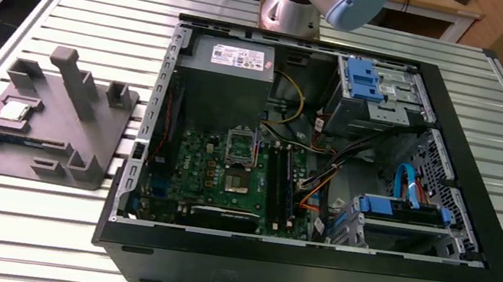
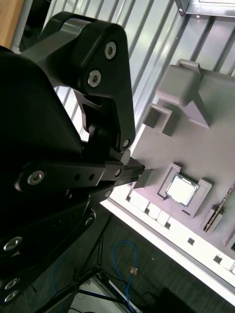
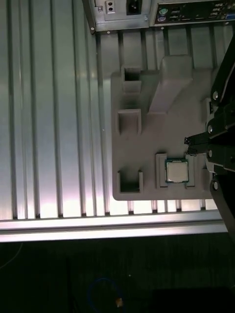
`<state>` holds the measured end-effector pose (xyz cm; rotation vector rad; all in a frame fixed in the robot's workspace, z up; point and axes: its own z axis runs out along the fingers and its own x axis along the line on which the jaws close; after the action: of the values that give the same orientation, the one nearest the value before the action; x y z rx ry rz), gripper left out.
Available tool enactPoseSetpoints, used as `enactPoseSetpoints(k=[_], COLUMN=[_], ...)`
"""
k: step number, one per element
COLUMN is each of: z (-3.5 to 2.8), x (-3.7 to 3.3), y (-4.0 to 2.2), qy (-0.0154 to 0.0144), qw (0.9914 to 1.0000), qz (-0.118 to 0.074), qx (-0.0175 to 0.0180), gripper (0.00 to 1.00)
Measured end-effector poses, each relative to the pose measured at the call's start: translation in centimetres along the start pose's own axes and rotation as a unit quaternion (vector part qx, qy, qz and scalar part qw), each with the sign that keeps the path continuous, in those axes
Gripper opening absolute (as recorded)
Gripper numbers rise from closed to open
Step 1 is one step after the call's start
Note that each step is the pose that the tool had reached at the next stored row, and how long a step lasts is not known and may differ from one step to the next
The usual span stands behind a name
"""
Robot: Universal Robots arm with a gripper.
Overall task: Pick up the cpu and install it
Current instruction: 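Reach for the cpu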
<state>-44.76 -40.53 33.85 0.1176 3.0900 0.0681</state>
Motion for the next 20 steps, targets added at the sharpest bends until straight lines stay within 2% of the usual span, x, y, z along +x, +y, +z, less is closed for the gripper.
enactPoseSetpoints(k=[4, 10, 20], z=[0.71, 1.69, 3.46], x=[0.4, 0.62, 1.14], y=[-0.07, -0.13, -0.51], qy=[0.0023, 0.0069, 0.0117], qw=[1.0, 0.99997, 0.99992], qz=[0.001, 0.002, 0.002], qx=[0.0012, 0.0027, 0.0032], gripper=[0.1, 0.1, 0.1])
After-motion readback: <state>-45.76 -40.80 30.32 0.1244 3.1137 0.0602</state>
